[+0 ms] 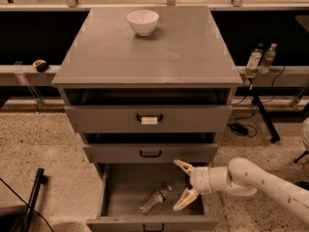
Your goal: Pick water bottle from bottom drawer and place on counter
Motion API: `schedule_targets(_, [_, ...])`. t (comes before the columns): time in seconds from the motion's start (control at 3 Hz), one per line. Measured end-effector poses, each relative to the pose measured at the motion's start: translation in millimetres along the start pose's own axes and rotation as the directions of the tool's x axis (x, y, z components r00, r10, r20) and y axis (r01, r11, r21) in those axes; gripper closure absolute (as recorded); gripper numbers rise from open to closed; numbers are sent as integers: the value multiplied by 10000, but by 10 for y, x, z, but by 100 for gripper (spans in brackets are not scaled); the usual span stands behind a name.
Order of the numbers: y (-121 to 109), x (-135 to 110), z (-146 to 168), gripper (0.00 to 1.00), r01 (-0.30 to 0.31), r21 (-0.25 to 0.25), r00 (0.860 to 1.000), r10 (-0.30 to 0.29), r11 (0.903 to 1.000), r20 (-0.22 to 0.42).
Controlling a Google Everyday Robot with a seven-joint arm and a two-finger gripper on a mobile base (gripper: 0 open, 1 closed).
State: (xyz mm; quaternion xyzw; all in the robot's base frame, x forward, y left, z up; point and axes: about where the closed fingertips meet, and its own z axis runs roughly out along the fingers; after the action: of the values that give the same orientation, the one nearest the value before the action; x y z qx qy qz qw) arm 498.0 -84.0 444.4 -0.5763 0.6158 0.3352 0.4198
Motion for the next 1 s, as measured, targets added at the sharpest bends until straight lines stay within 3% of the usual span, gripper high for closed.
schedule_targets(0.33, [-95, 287, 227, 0, 72, -73, 9999, -73, 9999, -124])
schedule_targets(0.67, [-213, 748, 687, 0, 612, -197, 9965, -622, 9979, -555])
schedule_targets(1.0, [-231, 991, 1162, 0, 1791, -895, 9784, -1869, 9798, -883])
